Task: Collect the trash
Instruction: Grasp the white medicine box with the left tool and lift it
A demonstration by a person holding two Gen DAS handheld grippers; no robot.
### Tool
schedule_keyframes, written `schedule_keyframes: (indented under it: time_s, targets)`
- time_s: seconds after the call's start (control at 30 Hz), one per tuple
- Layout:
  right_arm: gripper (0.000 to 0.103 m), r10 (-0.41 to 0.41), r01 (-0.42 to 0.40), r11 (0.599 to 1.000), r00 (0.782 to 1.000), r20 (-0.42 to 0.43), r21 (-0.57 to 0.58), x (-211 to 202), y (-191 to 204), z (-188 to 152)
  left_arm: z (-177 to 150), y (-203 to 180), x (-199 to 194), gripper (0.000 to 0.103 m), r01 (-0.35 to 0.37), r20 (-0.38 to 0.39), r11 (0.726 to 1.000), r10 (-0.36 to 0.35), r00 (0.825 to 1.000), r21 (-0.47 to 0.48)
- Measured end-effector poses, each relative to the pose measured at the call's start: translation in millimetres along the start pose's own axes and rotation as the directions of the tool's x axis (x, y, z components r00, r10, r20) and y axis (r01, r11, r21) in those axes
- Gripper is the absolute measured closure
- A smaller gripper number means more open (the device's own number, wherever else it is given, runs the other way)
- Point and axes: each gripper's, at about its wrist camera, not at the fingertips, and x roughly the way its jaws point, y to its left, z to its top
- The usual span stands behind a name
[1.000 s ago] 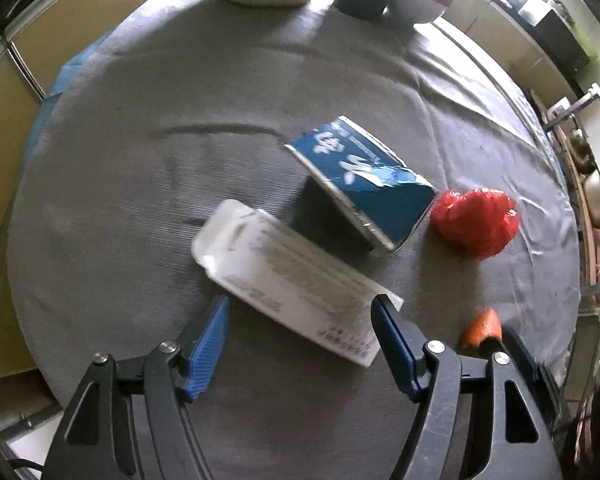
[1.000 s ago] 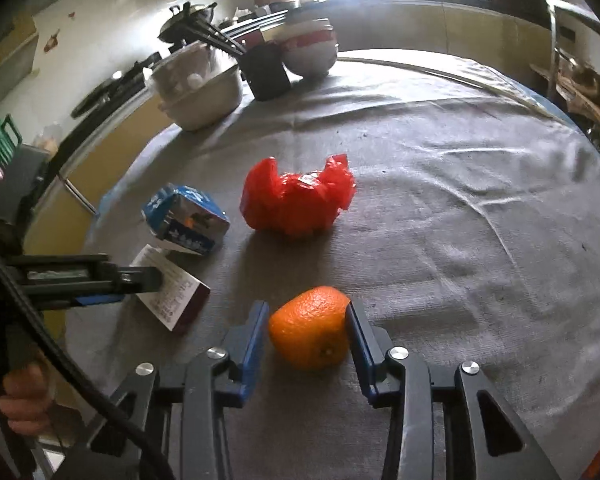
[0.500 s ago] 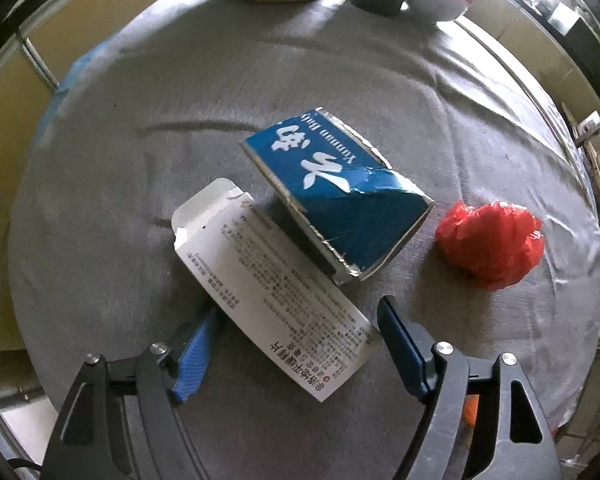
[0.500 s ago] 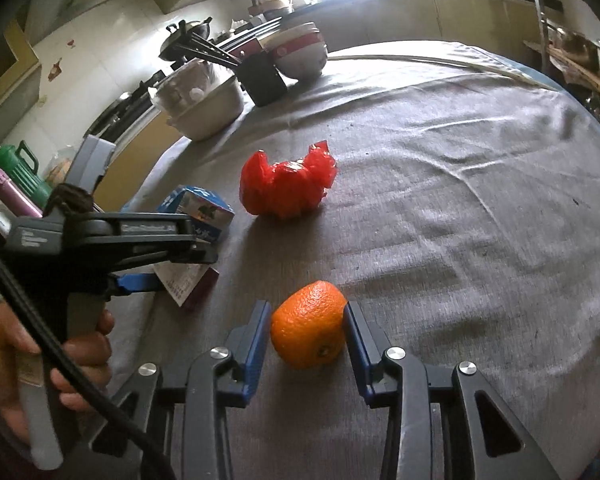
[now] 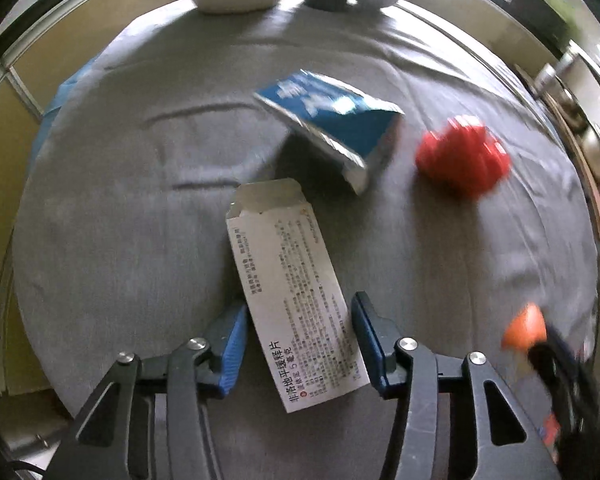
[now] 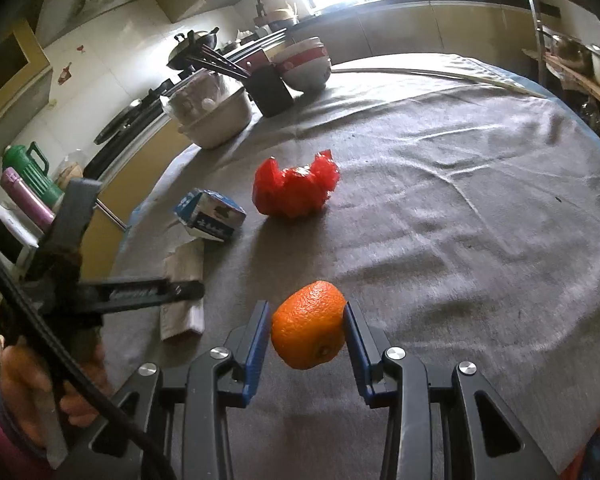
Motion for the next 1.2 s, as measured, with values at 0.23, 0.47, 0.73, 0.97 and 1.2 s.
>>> schedule_keyframes:
  time_s: [0.23, 0.47, 0.73, 0.97, 1.2]
  targets:
    - [0.063, -0.039, 0.039, 0.999, 0.999, -0.019, -0.005, -5, -10, -16, -41, -29, -13, 0.052, 0.018, 0.016, 0.983, -0.021, 1.000, 0.184]
    - [0.051, -0.051, 0.051, 0.999, 0.998, -0.046, -0.020, -9, -8, -19, -54, -40, -15, 0.051, 0.004, 0.031, 0.967, -0.012, 0.999, 0.253]
    - [0.040, -0.053, 0.052, 0.998, 0.998, -0.023, -0.036, -18, -5, -18, -55, -14, -19, 0.040, 0.030, 0.022, 0.976, -0.036, 0.999, 0.214]
    - [0.041, -0.054, 0.053, 0.998, 0.997, -0.047, -0.022, -4, -8, -17, -57, -12, -9, 0.039, 0.015, -0.012, 0.981, -0.014, 1.000, 0.192]
    - [0.060, -0.043, 0.043, 0.999, 0.998, -0.037, -0.002, -1, -12, -21, -54, -10, -9, 0.055, 0.032, 0.015, 0.984, -0.035, 0.999, 0.173]
